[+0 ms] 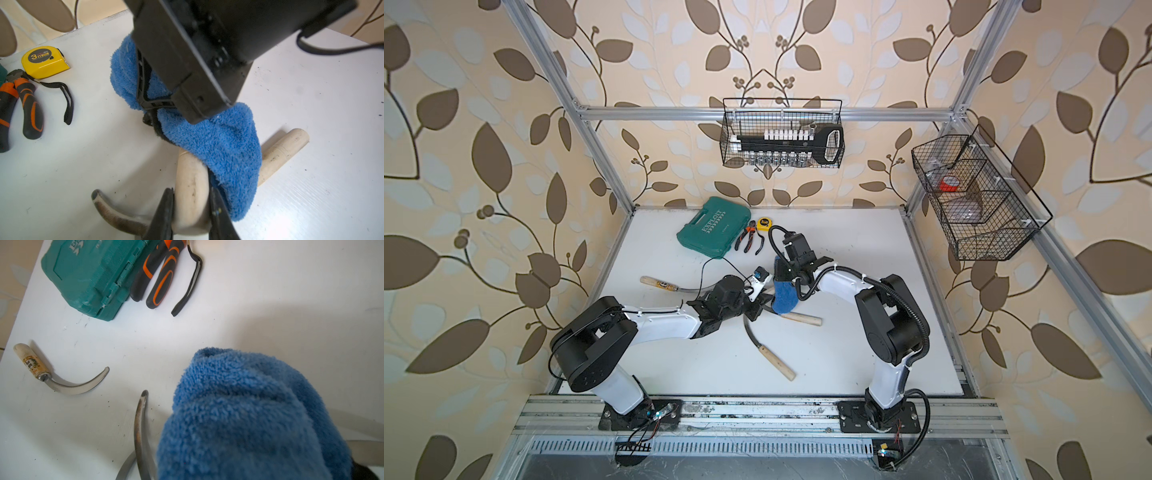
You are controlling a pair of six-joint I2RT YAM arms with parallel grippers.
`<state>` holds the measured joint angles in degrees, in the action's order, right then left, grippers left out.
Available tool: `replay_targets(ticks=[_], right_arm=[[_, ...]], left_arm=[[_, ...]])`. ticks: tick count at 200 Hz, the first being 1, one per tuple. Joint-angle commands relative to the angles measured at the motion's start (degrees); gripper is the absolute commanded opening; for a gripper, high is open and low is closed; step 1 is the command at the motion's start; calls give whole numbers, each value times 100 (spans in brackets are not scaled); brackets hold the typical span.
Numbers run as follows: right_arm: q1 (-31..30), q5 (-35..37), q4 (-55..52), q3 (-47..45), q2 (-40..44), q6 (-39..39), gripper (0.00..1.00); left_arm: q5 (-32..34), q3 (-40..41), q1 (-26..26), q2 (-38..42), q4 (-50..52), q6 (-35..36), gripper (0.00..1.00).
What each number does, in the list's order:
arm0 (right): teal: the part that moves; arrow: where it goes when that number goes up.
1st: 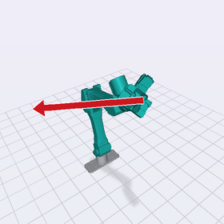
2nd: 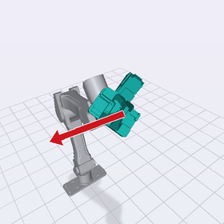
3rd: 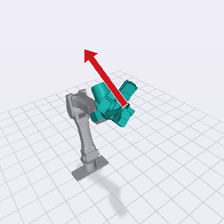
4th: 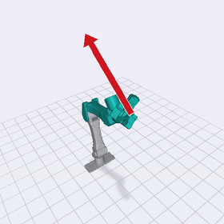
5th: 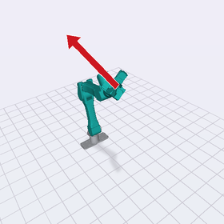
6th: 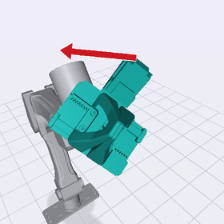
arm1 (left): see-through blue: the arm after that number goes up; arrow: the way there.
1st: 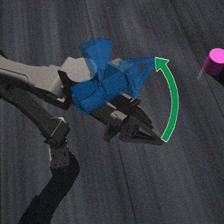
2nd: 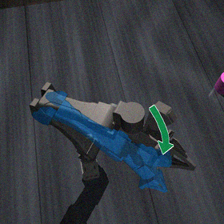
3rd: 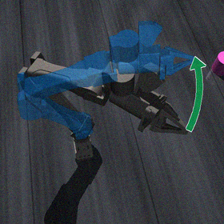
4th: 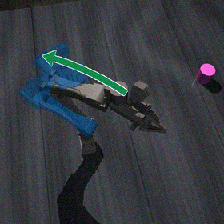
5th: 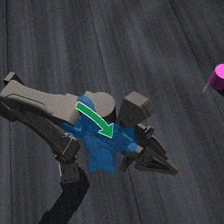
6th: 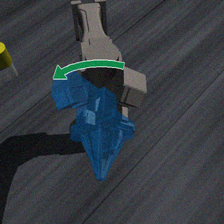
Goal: Wipe small sickles with rags
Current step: Wipe the small sickle.
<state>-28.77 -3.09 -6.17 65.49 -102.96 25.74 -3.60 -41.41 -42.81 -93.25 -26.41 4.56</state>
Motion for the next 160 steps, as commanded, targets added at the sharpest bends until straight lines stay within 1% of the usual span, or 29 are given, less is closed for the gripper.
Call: replay_targets(ticks=[1,15,35,54,63,85,108,123,141,160], right_arm=[[-288,-220,153,-291,477,-63,0],[-452,-372,346,-511,707,-69,0],[-481,-690,627,-836,897,5,0],[-447,-611,659,-956,901,10,0],[-358,-578,670,-988,845,15,0],[102,-730,727,-1037,604,94,0],[484,-297,633,-991,351,56,0],[606,-227,543,-913,231,63,0],[534,-287,581,-876,230,54,0],[215,-298,559,-813,275,63,0]], left_arm=[[276,-149,42,171,-378,57,0],[255,-173,86,147,-378,19,0],[248,-193,112,198,-306,-21,0],[184,-120,115,259,-356,-25,0],[175,-119,115,275,-347,-32,0],[131,-83,115,312,-368,-27,0],[135,-88,115,316,-362,-23,0],[123,-83,121,333,-370,-22,0],[140,-77,115,334,-377,-20,0],[158,-70,123,344,-380,-20,0]])
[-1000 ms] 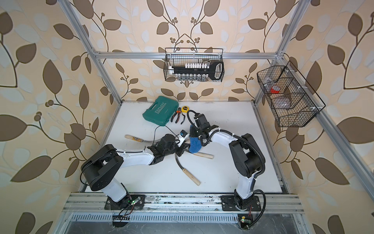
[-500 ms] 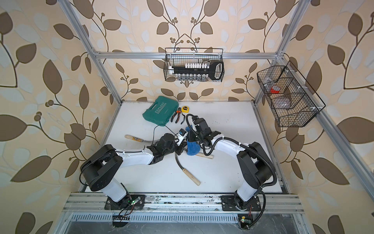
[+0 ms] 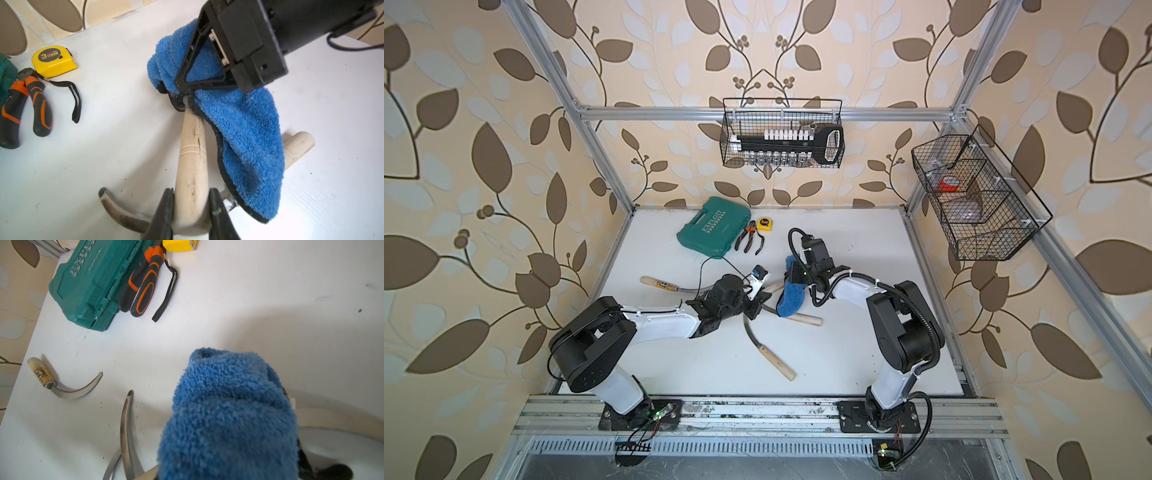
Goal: Wipe small sickles with rags
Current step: Wipe the small sickle.
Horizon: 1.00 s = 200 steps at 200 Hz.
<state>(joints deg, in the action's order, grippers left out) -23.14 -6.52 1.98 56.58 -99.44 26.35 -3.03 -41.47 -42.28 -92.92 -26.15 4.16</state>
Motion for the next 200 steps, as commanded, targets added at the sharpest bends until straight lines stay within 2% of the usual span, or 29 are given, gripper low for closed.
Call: replay_targets(ticks=[1,30,54,72,92,107,132,180,200], right_arm=[[-367,37,-258,85,-67,2,0],[-1009,25,-182,-41,344,-51,0],[-1128,-121,1,-319,662,2,0],[-990,80,31,-426,622,0,0],[-558,-182,78,-419,315,19,0],[-326,-115,135,-419,157,-30,0],[-224,-74,93,-298,30,-88,0],[-1055,-410,145,-388,493,-313,0],[-1196,-541,338,-642,840,-235,0]], left_arm=[[101,-63,71,311,-407,21,0],[164,-71,71,276,-425,17,0],[146,-58,80,290,-437,1,0],[141,-45,80,325,-426,-9,0],[88,-28,80,345,-436,-10,0],[108,-32,85,337,-427,-16,0],[-54,-28,114,360,-430,-53,0],[-584,24,460,367,-526,-297,0],[-642,24,545,361,-524,-354,0]])
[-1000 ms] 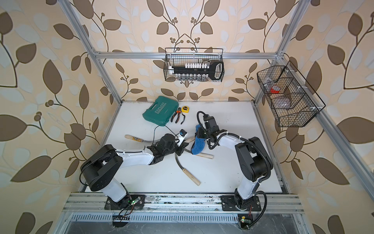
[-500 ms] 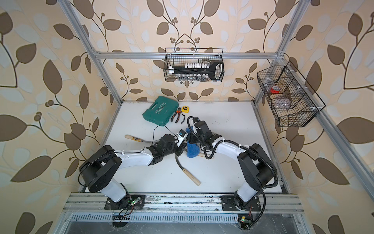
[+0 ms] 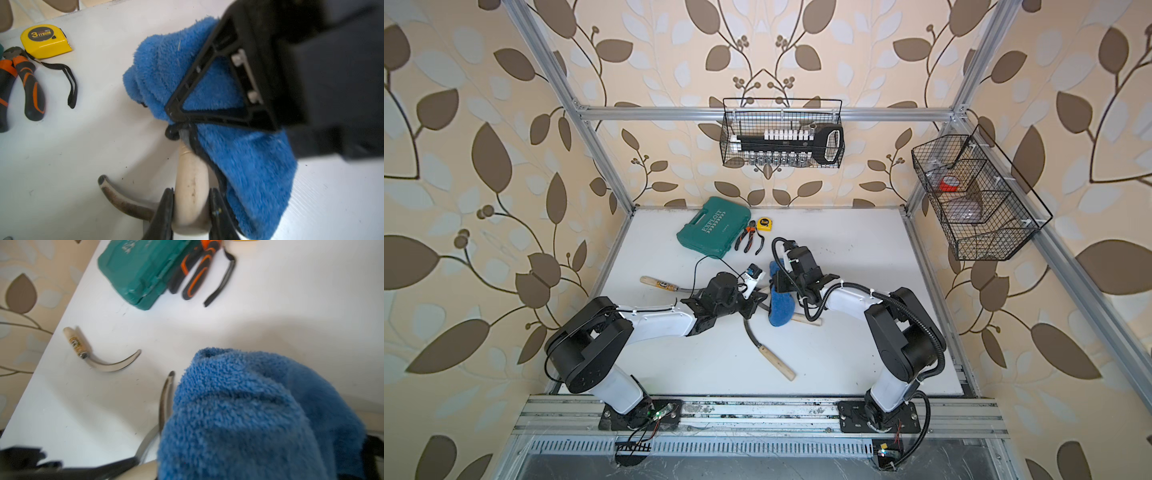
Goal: Wipe small sickles with rags
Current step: Wipe the small sickle.
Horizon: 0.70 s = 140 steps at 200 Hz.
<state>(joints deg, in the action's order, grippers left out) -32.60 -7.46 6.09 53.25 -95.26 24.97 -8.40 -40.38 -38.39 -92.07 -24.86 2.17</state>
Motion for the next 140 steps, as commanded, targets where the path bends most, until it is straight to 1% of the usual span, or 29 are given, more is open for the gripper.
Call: replay_targets(ticks=[1,11,27,49,60,83,97,118,140], right_arm=[[-248,-457,-59,-330,435,-93,0],[-238,-489,25,-452,536,-102,0],[-174,-276,-18,-485,486,-141,0],[322,-437,-37,-354,39,-107,0],[542,-377,-80,-235,-223,-122,0],[702,-130,-308,98,-588,-119,0],[591,-184,-332,178,-583,-126,0],[165,10,-514,353,-480,-136,0],[-324,-256,-484,409,-326,-216,0]], left_arm=[[-102,-85,156,277,-652,-156,0],[-147,-68,157,284,-691,-140,0],[-165,-61,157,290,-704,-156,0],[-250,-25,152,321,-704,-150,0],[-289,-14,156,334,-722,-139,0],[-336,-1,156,364,-713,-128,0],[-376,6,156,357,-740,-110,0],[-376,-14,157,355,-705,-111,0],[-386,22,157,387,-740,-108,0]])
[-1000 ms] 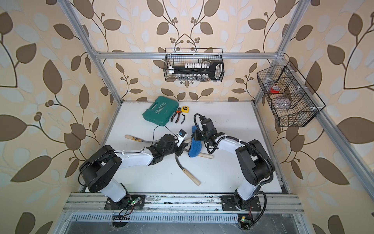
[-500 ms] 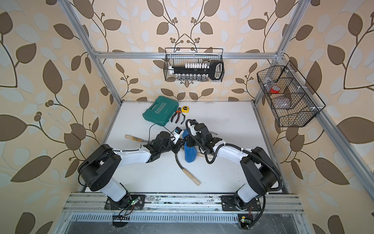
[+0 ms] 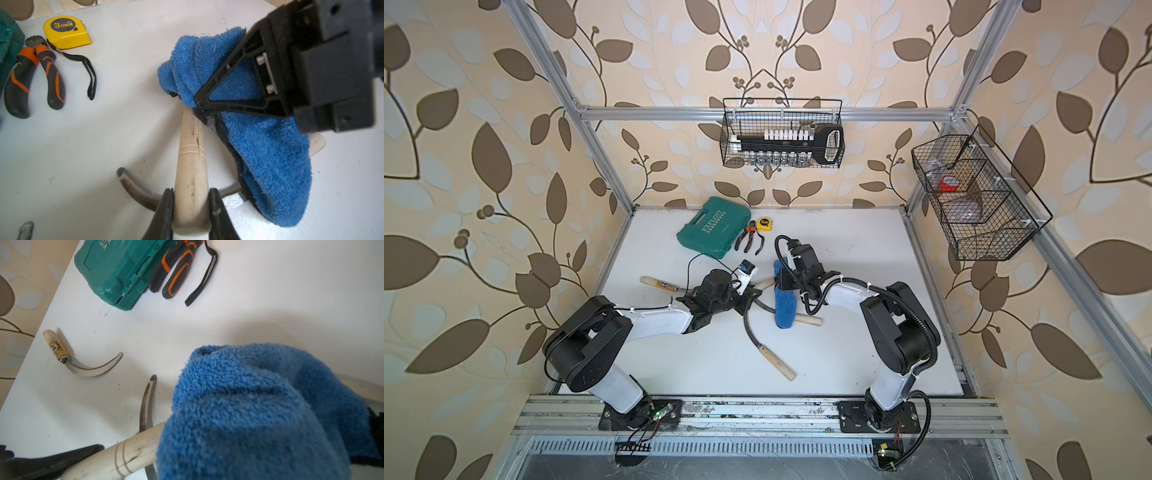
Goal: Wipe small sickles with rags
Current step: Wipe the small sickle.
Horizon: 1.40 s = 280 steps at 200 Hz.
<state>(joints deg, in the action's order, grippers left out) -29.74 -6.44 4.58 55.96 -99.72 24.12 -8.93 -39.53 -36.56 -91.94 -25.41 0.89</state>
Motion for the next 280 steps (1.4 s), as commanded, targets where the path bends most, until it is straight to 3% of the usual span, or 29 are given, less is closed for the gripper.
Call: replay_targets(ticks=[1,42,73,105,168,188,229,250,280], right_arm=[[-620,-367,-325,132,124,-133,0],[-783,-530,-166,-55,291,-142,0],[-69,-793,-64,-172,-7,-33,0],[389,-603,-161,-49,-317,-25,0],[-806,-491,-248,120,117,-160,0],[-887,-475,-178,-8,276,-138,0],[-62,-919,-33,-111,-34,13,0],[192,-550,-352,160,-172,-90,0],[412,-710,-669,465,-23,-176,0]], left_arm=[[-336,-59,-27,381,-689,19,0],[-312,-29,-27,405,-716,-1,0],[-300,-26,-27,414,-718,0,0],[-340,-22,-29,447,-706,-13,0],[-314,-8,-28,449,-723,-9,0],[-334,0,-27,475,-725,-18,0],[-336,35,-32,504,-747,-26,0],[-286,51,-27,511,-781,-5,0],[-196,94,-36,498,-874,86,0]])
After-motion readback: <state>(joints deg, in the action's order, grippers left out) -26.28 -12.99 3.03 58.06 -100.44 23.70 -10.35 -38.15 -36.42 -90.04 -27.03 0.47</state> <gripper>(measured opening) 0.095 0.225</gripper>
